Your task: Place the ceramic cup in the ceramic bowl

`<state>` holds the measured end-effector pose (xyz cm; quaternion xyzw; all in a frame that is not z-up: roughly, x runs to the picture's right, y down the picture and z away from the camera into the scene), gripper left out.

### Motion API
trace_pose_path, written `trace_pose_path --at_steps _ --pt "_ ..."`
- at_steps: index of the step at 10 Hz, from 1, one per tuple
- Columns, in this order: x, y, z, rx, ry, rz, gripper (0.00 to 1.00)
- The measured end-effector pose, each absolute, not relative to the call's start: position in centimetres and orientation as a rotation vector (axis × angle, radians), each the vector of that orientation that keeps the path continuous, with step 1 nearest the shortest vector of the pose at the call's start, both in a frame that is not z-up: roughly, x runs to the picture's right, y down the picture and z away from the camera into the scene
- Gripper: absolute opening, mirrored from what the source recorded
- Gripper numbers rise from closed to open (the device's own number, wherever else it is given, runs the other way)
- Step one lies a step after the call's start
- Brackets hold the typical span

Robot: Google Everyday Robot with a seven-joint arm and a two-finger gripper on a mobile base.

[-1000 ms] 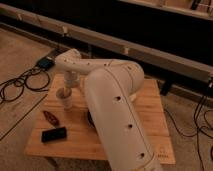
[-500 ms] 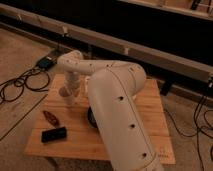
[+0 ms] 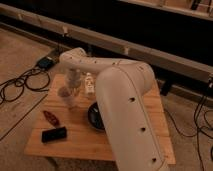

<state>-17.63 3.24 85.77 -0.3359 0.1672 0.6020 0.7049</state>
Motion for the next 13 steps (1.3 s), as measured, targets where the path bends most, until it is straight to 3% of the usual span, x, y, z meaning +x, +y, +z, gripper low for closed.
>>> trace_pose_path --at_steps 6,13 --pt "-10.0 1.5 81.6 -0.682 0.332 1.469 0.0" --pt "-1.6 5.7 78.2 -0.642 0.274 1.625 0.0"
